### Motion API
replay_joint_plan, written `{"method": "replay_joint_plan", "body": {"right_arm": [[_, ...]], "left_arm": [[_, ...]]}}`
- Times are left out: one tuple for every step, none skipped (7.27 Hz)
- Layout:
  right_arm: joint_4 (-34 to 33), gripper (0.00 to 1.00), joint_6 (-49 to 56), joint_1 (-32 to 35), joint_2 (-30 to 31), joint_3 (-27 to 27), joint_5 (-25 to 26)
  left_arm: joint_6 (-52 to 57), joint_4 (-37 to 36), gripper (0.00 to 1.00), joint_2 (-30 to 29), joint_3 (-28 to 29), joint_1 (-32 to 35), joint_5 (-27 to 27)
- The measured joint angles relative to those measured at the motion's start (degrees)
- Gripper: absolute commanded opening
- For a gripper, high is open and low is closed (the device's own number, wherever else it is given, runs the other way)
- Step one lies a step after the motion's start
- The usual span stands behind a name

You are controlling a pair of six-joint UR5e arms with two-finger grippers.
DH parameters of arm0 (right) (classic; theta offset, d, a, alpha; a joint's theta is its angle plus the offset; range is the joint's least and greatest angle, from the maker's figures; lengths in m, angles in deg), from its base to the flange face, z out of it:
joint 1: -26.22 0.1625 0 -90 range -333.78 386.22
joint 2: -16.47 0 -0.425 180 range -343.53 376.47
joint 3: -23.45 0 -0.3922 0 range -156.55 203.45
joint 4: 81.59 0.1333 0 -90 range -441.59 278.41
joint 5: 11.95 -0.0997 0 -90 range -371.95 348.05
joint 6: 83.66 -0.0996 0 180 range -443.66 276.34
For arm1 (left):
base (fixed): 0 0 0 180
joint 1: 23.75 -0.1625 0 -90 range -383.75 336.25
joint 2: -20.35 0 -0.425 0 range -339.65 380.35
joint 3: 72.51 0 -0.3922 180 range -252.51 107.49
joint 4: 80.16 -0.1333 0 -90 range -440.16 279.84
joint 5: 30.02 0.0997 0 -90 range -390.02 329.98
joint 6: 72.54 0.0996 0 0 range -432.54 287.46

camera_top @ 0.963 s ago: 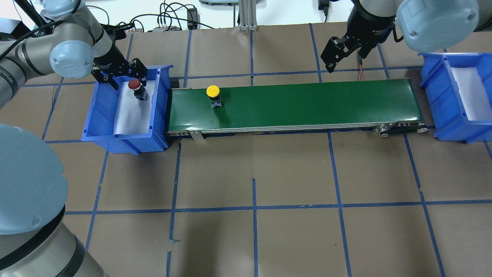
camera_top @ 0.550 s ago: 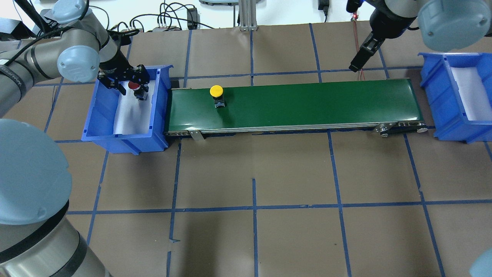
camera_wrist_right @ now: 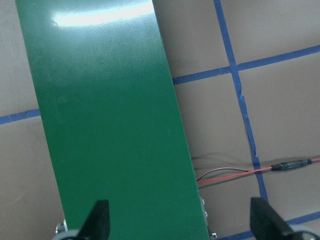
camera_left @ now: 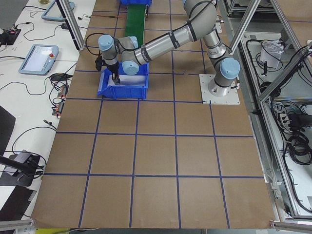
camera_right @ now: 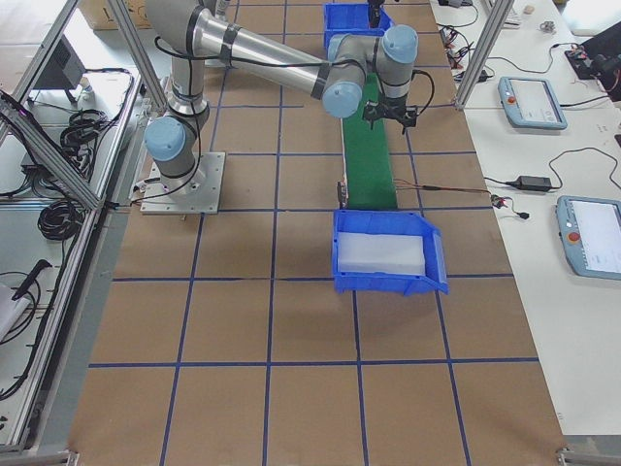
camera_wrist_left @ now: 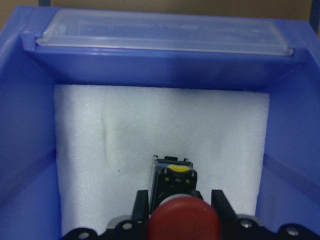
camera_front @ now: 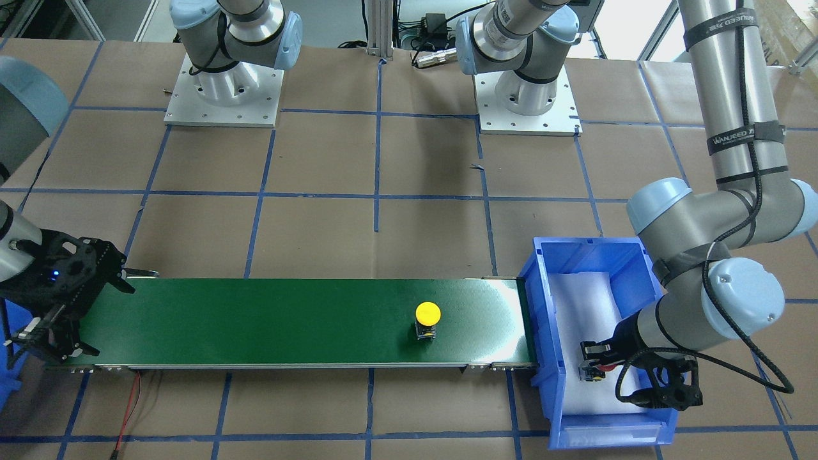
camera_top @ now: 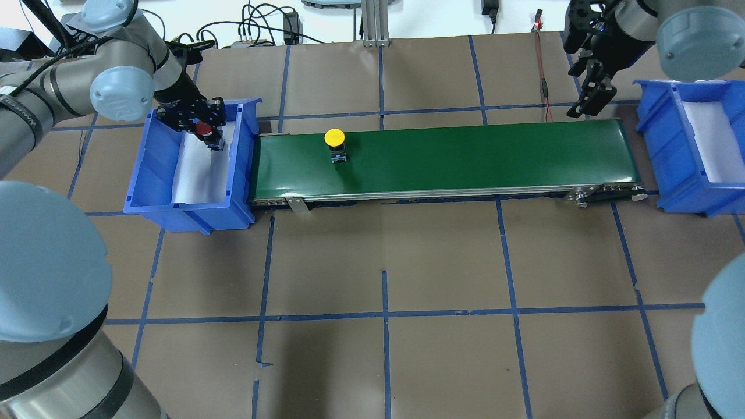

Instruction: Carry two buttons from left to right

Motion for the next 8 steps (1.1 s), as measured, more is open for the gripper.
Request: {"method": "replay_joint_plan", "body": {"right_arm": [[-0.05, 1.0, 0.97, -0.04, -1.43, 0.05, 0.25], [0.2, 1.0, 2.0, -0.08, -2.42, 0.19, 0.92], [0.62, 1.0, 3.97, -0.2, -2.89, 0.17, 2.18], [1.18, 1.0, 6.0, -0.56, -2.81, 0.2, 3.25], [1.46, 1.0, 6.99, -1.1, -2.65, 0.33, 3.82], [1.32, 1.0, 7.26, -1.47, -2.53, 0.4, 4.15], [1.26, 1.0, 7.15, -1.53, -2.13, 0.41, 6.89], [1.36, 1.0, 6.36, -1.4, -0.95, 0.52, 12.39]], "left_arm": [[0.24, -0.01, 0.4, 0.06, 0.0, 0.01, -0.09], [0.4, 0.08, 0.4, 0.48, 0.18, 0.07, -0.16], [0.45, 1.09, 0.4, 1.73, 0.63, 0.14, -0.09], [0.44, 3.76, 0.4, 4.1, 1.19, 0.17, 0.12], [0.24, 7.02, 0.4, 6.84, 1.59, 0.21, 0.25], [-0.41, 9.23, 0.4, 8.84, 1.81, 0.64, 0.24], [-2.63, 10.81, 0.4, 10.22, 2.0, 2.04, 0.11], [-7.56, 12.42, 0.4, 11.34, 2.49, 4.67, 0.0]]}}
